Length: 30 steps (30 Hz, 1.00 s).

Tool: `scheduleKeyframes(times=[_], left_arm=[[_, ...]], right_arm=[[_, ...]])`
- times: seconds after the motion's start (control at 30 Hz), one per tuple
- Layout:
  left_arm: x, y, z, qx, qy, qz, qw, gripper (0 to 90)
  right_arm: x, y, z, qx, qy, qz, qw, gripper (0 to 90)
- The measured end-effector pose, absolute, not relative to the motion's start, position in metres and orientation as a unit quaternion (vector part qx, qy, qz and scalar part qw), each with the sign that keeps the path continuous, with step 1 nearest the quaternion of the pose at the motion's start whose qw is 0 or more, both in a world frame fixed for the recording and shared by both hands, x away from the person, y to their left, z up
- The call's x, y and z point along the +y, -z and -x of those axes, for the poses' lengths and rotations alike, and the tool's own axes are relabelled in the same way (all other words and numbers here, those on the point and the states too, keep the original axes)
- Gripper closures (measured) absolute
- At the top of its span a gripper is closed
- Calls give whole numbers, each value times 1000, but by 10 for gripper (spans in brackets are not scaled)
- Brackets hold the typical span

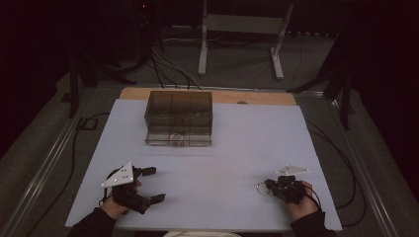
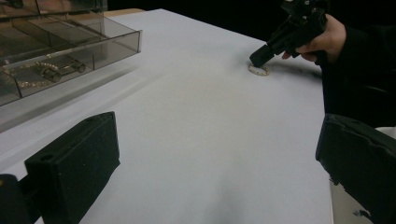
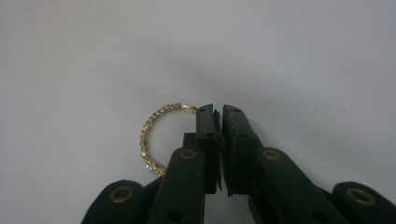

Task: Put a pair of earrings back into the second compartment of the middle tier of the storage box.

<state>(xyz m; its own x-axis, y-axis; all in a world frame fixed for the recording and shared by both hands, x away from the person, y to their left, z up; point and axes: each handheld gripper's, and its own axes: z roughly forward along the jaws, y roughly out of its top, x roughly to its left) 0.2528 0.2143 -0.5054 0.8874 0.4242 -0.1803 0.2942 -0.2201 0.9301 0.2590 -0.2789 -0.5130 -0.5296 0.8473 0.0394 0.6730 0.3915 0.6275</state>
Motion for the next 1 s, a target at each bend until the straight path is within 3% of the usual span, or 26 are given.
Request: scheduleKeyframes(times=[0.47,1.0], left_arm=[[214,506,-253,231,-55,-781,578,5],[214,505,-253,230,-58,-780,579,6]], right_arm=[[-270,494,-268,820,-328,-447,146,866],[-232,471,-306,833,-354,-401,144,866]])
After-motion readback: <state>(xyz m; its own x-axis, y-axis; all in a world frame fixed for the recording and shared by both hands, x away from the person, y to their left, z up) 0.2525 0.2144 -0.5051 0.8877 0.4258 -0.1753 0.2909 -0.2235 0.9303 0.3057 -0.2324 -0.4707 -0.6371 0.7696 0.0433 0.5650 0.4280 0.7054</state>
